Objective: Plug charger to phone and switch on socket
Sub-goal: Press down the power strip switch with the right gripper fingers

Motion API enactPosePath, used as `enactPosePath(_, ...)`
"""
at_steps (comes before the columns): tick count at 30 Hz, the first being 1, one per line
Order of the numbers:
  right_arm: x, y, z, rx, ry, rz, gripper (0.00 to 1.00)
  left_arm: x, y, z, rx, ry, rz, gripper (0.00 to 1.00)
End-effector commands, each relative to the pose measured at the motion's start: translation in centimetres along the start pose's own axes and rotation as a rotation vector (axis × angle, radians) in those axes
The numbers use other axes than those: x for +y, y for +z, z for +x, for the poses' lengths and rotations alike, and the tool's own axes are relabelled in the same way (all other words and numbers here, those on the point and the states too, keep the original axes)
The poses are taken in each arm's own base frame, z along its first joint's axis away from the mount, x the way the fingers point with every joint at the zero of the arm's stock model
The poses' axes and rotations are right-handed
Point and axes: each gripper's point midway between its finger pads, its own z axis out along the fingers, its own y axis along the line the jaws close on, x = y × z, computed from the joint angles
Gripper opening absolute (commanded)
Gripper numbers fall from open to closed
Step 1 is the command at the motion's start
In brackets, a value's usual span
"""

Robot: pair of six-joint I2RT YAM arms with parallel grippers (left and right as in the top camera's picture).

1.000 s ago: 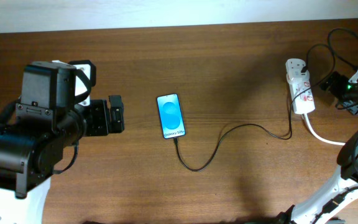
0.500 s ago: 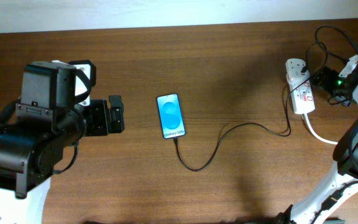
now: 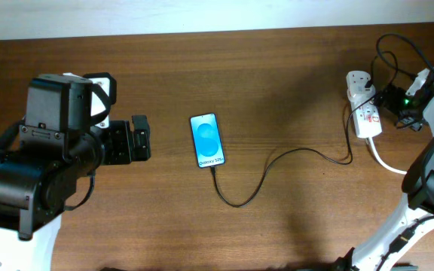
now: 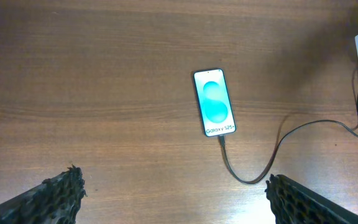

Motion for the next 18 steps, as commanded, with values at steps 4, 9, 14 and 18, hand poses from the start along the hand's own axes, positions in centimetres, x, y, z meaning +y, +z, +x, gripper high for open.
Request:
enactPosePath(4,1.2,2.5,2.4,0.072,-0.022,0.0,0.99,0.1,-0.3,-0.2,-0.013,0.007,-0.009,0.99)
enactPosePath(9,2.0,2.7,2.9,0.088,-0.038,0.001,0.99,0.1,-0.3,-0.2,-0.013,0.007,-0.009,0.99)
enactPosePath(14,2.0,2.6,3.5,0.112,-0.033,0.0,0.99,0.1,-0.3,-0.2,-0.013,0.007,-0.009,0.99)
enactPosePath(18,2.5,2.6,4.0,0.134,-0.027,-0.028,0.99,0.1,-0.3,-0.2,-0.013,0.007,-0.009,0.99)
